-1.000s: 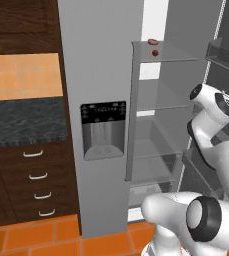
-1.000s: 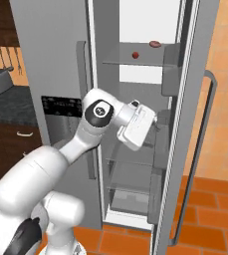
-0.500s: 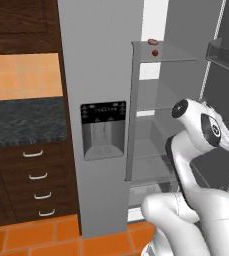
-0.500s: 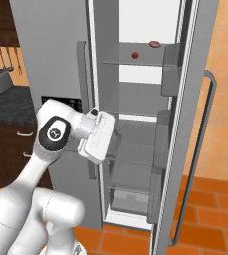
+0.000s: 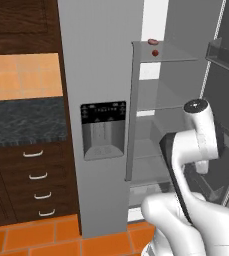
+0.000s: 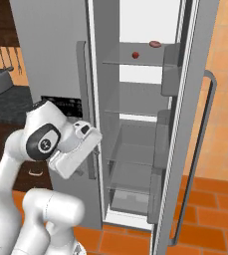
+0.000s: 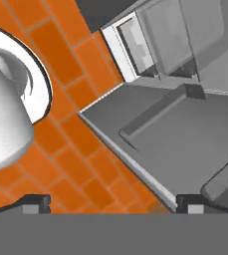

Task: Take the strawberry from the fridge and place it on top of the pancake, located on the dining counter.

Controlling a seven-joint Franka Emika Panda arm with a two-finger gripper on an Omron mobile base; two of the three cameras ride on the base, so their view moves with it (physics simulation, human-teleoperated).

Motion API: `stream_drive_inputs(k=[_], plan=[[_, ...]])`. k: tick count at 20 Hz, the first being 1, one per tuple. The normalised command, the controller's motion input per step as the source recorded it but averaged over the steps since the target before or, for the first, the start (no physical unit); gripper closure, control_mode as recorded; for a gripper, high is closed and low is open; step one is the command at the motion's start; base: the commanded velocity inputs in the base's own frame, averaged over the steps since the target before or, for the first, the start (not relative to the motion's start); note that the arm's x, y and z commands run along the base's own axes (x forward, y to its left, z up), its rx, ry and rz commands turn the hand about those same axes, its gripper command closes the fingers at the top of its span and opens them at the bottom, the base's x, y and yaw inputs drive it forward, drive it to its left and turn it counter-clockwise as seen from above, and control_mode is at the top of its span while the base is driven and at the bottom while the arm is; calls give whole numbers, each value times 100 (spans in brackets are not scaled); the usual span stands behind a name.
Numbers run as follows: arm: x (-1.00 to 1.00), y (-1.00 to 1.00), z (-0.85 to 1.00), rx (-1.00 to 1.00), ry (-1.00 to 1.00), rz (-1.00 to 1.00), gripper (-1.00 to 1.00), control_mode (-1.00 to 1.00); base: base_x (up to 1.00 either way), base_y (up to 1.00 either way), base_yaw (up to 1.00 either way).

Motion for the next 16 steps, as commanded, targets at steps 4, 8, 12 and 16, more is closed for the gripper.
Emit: stream_drive_inputs(k=[4,8,12,16], plan=[[0,91,0,53,-36,-28,-100,-100,0,0,0],[25,91,10,39,-34,-13,-100,-100,0,0,0],[5,48,25,40,5,-35,-100,-100,0,0,0],[-65,28,9,14,1,-38,-100,-100,0,0,0]])
